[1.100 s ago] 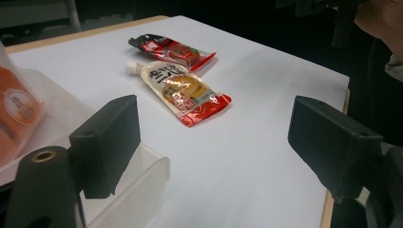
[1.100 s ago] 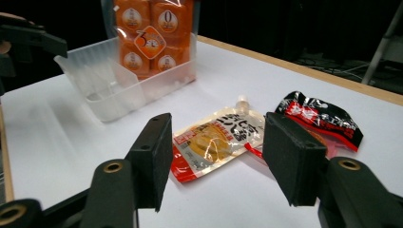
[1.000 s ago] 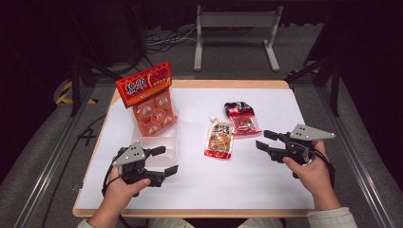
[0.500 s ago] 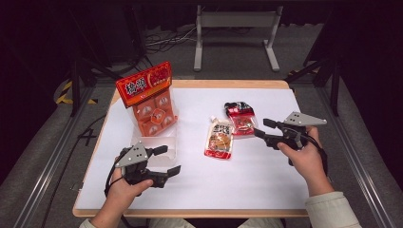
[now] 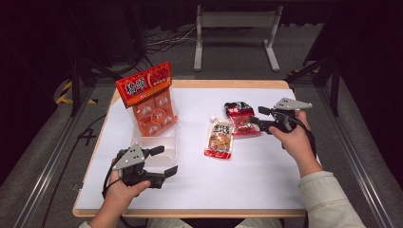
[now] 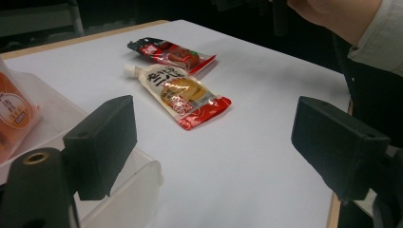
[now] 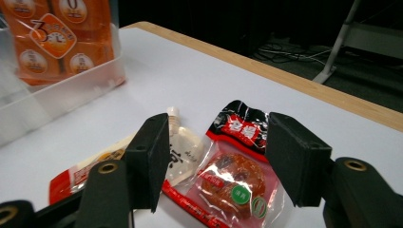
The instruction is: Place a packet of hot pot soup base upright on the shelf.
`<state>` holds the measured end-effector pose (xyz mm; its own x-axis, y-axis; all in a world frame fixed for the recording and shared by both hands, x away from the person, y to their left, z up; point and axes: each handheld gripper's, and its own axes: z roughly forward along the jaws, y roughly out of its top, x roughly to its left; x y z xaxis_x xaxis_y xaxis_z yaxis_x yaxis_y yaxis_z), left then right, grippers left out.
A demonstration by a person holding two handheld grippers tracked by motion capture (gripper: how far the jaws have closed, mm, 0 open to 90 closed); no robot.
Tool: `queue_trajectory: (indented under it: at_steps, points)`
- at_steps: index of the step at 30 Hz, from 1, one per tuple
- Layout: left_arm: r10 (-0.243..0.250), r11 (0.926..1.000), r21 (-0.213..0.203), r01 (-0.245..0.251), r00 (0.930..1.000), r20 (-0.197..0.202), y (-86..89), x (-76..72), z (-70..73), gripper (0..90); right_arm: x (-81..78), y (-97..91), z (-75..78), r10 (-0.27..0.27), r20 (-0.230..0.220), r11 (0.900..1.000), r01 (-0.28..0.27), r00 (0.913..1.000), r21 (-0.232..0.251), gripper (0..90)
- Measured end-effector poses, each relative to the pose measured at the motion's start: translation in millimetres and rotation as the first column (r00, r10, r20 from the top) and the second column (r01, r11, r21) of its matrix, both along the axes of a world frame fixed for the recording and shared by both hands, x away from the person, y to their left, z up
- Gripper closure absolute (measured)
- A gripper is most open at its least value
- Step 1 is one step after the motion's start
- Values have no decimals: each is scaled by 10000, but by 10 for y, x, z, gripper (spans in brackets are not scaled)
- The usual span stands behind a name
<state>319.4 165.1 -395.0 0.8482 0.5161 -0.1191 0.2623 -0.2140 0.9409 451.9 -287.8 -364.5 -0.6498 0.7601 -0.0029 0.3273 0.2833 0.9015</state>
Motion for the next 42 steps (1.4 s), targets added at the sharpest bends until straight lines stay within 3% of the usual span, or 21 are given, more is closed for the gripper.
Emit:
queue_trajectory:
  at_steps: [17, 22, 26, 29, 35, 37, 40, 42]
  points:
    - [192, 9997, 148, -193, 9998, 92, 50, -160, -40, 159, 735, -55, -272, -905, -549, 9959, 899, 9944, -129, 368]
    - [493, 9986, 204, -492, 9988, -75, 33, -202, -87, 157, 864, -56, -396, -1142, -828, 9933, 1124, 9900, -264, 339]
    - [487, 9982, 340, -488, 9988, 14, 9, -249, -92, 157, 949, -38, -508, -1279, -1230, 9914, 1235, 9841, -428, 325]
    - [546, 9979, 343, -545, 9985, -12, 15, -281, -96, 157, 1001, -8, -592, -1372, -1382, 9867, 1231, 9809, -1060, 323]
    - [622, 9972, 409, -619, 9980, -73, 27, -291, -130, 155, 1071, 21, -658, -1535, -1755, 9837, 1337, 9724, -1200, 312]
    - [588, 9973, 439, -584, 9982, -86, 28, -290, -131, 155, 1090, 43, -689, -1523, -2020, 9814, 1240, 9675, -1463, 316]
    - [599, 9973, 440, -593, 9981, -108, 30, -286, -136, 155, 1107, 63, -702, -1469, -2170, 9832, 1185, 9651, -1390, 322]
    - [628, 9971, 444, -622, 9980, -115, 32, -278, -139, 155, 1132, 87, -727, -1478, -2587, 9856, 1205, 9546, -1185, 319]
